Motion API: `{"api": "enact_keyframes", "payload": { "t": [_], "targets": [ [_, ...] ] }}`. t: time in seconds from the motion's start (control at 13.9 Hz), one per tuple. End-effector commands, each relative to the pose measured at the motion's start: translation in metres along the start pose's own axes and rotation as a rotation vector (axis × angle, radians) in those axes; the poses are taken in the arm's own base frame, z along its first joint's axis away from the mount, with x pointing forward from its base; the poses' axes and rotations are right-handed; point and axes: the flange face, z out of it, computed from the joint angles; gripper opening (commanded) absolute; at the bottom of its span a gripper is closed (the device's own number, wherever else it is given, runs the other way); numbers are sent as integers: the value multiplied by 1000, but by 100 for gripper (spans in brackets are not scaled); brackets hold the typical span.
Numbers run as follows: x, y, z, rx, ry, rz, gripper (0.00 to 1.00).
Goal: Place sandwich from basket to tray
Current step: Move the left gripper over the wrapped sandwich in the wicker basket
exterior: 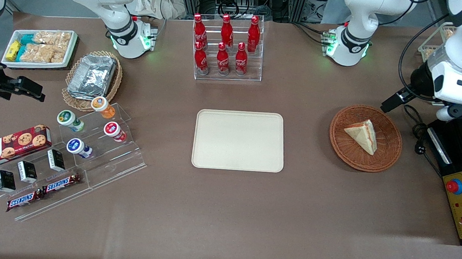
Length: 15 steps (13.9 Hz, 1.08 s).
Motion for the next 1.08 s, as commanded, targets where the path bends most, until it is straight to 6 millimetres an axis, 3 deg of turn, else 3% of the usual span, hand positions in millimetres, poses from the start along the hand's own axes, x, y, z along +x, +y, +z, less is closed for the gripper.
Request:
{"api": "enact_keyframes", "payload": {
  "t": [0.0,0.29,0.79,1.01],
  "targets": [
    [-15,-2,16,18,42,-108,100],
    [-14,-9,25,49,47,-109,100],
    [-12,-27,73,91,80,-70,100],
    [1,-43,89,97,71,-41,100]
  ]
}}
